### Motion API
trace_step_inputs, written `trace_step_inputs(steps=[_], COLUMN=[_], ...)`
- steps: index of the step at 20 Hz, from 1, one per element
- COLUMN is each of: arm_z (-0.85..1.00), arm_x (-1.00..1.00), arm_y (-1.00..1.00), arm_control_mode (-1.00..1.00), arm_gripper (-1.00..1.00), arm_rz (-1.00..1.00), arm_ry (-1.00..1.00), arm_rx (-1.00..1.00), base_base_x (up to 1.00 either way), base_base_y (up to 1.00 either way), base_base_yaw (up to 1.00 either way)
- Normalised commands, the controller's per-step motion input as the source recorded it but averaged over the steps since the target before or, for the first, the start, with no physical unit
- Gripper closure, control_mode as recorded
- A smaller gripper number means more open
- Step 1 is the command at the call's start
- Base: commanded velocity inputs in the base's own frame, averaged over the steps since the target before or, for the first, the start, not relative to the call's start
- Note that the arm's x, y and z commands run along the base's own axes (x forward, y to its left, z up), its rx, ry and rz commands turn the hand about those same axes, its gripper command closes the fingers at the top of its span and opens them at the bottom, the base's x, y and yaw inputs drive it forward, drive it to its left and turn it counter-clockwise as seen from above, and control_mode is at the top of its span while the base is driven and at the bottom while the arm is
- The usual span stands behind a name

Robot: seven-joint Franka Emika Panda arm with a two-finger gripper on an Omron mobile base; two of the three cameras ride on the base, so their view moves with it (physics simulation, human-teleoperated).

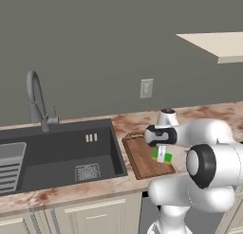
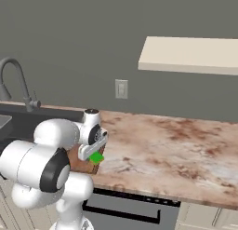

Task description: Pick up the sponge from the counter and clean the cutting board by briefly scrubbing or pressing down on the cutting board. Once finished, release the sponge.

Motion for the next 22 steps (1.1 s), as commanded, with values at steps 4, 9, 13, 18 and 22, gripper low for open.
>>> trace_step_inputs(steps=[4,9,13,18,22], arm_z=[-0.08,-0.13,-0.11,-0.11,-0.12], arm_x=[0.72,0.91,0.99,0.91,0.82], arm_y=[0.1,0.09,0.16,0.3,0.37], arm_control_mode=[-1.0,-1.0,-1.0,-1.0,-1.0], arm_gripper=[1.0,1.0,1.0,1.0,1.0], arm_rz=[0.02,0.04,0.07,0.09,0.08], arm_ry=[-0.09,-0.01,0.0,0.0,0.01], arm_rx=[0.02,0.06,0.08,0.07,0.04], base_base_x=[0.0,0.0,0.0,0.0,0.0], base_base_y=[0.0,0.0,0.0,0.0,0.0], base_base_yaw=[0.0,0.0,0.0,0.0,0.0])
